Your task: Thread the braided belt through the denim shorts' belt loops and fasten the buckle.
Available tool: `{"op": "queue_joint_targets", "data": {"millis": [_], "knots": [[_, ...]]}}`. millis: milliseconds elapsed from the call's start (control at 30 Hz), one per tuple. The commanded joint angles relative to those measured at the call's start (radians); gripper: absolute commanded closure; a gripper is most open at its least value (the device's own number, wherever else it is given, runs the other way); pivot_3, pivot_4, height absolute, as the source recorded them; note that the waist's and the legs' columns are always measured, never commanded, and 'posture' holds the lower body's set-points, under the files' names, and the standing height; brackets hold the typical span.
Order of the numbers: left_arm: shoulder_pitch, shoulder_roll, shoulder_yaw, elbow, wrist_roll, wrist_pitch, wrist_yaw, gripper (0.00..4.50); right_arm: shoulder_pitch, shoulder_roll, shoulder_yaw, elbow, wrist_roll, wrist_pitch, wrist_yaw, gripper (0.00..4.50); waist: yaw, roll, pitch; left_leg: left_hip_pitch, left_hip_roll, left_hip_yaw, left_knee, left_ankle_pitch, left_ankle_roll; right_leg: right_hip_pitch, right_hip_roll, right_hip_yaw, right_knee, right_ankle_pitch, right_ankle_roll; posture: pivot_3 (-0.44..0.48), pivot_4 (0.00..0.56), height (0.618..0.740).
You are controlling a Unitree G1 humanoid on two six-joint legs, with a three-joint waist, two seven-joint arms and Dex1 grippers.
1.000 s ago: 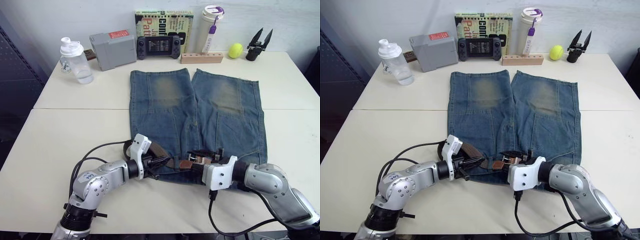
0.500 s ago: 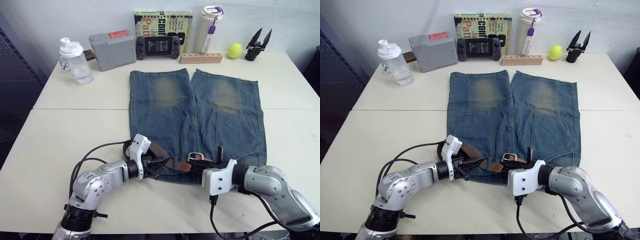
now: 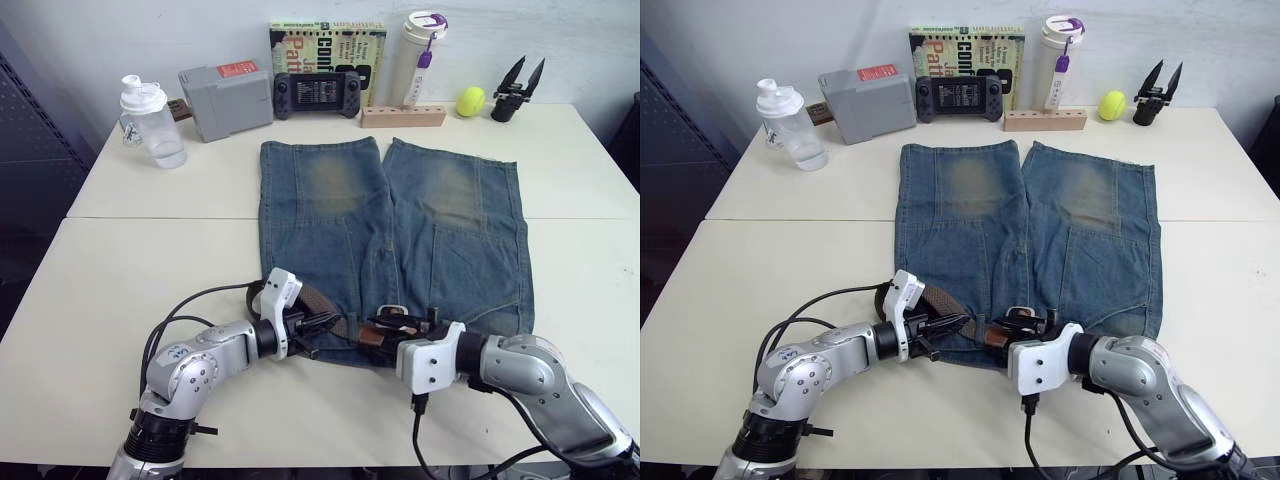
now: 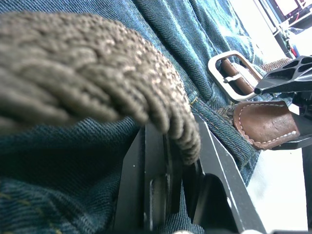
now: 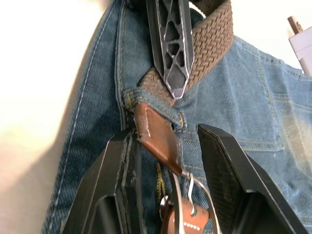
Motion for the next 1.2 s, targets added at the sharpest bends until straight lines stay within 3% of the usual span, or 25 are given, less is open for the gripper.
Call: {"op": "queue_joint_targets", "data": {"millis": [33,133,200,233,533,733,867,1033,1133,1200], "knots": [[0.027,-0.005,-0.026,0.002,0.007,0.045,-0.010,4.50,-0.004,0.004,0.003,-0.039,0.011,-0.022,-0.002,2.54,0.000,0.000,0.000,0.000,0.000,0.000,0.000,0.000,0.000,0.000,0.000,0.000,0.000,0.000,0.000,0.000,0.150,0.731],[0.027,-0.006,-0.024,0.001,0.009,0.048,-0.010,4.50,0.000,0.006,0.005,-0.043,0.014,-0.026,-0.001,3.34,0.000,0.000,0.000,0.000,0.000,0.000,0.000,0.000,0.000,0.000,0.000,0.000,0.000,0.000,0.000,0.000,0.150,0.731],[0.026,-0.008,-0.023,0.002,0.010,0.050,-0.010,4.50,0.002,0.006,0.006,-0.046,0.016,-0.026,0.002,4.24,-0.001,0.000,0.000,0.000,0.000,0.000,0.000,0.000,0.000,0.000,0.000,0.000,0.000,0.000,0.000,0.000,0.150,0.731],[0.026,-0.009,-0.022,0.002,0.011,0.051,-0.009,4.50,0.003,0.005,0.006,-0.046,0.017,-0.025,0.003,4.45,-0.001,0.000,0.000,0.000,0.000,0.000,0.000,0.000,0.000,0.000,0.000,0.000,0.000,0.000,0.000,0.000,0.150,0.731],[0.040,0.014,-0.009,-0.029,0.030,-0.006,-0.053,4.50,-0.003,0.007,-0.001,-0.061,0.041,0.005,0.016,4.45,-0.003,0.000,0.000,0.000,0.000,0.000,0.000,0.000,0.000,0.000,0.000,0.000,0.000,0.000,0.000,0.000,0.150,0.731],[0.099,0.118,0.093,-0.147,-0.023,-0.054,-0.160,2.36,-0.006,-0.004,-0.024,-0.070,0.090,0.038,0.036,4.50,-0.021,0.000,0.000,-0.001,0.001,-0.001,0.000,0.000,0.000,0.000,0.001,0.000,0.000,0.000,0.000,0.000,0.150,0.731],[0.159,0.185,0.172,-0.232,-0.075,-0.072,-0.220,0.69,-0.024,-0.006,-0.046,-0.064,0.138,0.055,0.046,4.50,-0.022,0.001,0.001,-0.001,0.001,-0.001,0.000,0.000,0.000,-0.001,0.000,0.000,0.000,0.000,-0.001,0.000,0.150,0.731],[0.228,0.258,0.134,-0.285,0.023,-0.158,-0.262,0.69,-0.051,-0.018,-0.054,-0.049,0.162,0.054,0.065,4.50,-0.019,0.001,0.001,-0.001,0.001,-0.001,0.000,0.000,0.000,-0.001,-0.001,0.001,0.000,0.000,-0.001,0.000,0.150,0.731],[0.223,0.226,0.114,-0.259,0.062,-0.186,-0.223,1.53,-0.054,-0.017,-0.050,-0.048,0.162,0.052,0.070,4.50,-0.019,0.001,0.001,-0.001,0.000,-0.001,0.000,0.000,0.000,-0.001,-0.001,0.001,0.000,0.000,-0.001,0.000,0.150,0.731],[0.221,0.205,0.092,-0.242,0.109,-0.228,-0.212,2.48,-0.053,-0.017,-0.048,-0.047,0.160,0.047,0.072,4.50,-0.021,0.001,0.001,-0.001,0.001,-0.001,0.000,0.000,0.000,-0.001,0.000,0.000,0.000,0.000,-0.001,0.000,0.150,0.731]]}}
